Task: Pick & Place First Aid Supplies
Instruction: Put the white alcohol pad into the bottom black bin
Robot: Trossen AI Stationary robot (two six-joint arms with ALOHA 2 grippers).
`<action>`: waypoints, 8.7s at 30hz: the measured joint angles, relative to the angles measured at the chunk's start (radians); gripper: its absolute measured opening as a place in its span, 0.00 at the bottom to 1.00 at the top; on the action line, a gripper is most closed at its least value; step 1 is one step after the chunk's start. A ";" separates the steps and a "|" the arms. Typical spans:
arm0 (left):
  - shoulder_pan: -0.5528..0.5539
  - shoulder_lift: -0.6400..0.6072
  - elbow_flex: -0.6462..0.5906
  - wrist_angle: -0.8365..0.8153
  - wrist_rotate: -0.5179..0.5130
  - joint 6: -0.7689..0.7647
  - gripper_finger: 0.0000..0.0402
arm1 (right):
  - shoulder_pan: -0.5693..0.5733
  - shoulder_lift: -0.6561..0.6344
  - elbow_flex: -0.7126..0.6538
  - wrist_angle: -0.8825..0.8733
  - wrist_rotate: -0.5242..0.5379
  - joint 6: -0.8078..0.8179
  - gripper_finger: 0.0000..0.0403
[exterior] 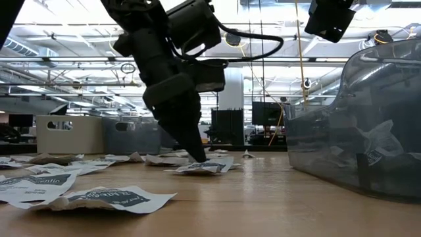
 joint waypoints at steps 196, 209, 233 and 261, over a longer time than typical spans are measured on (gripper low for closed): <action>-0.139 -0.049 0.015 -0.133 0.062 -0.321 0.00 | 0.007 -0.044 -0.208 0.288 -0.184 -0.020 0.51; -0.145 -0.188 -0.217 0.590 0.057 -0.355 0.00 | 0.007 -0.044 -0.208 0.312 -0.175 -0.041 0.51; -0.146 -0.191 -0.419 1.251 0.139 -0.478 0.00 | -0.047 0.064 -0.207 0.722 0.048 -0.333 0.51; -0.143 -0.191 -0.418 1.257 0.143 -0.505 0.00 | -0.060 0.157 -0.207 0.837 -0.082 -0.334 0.00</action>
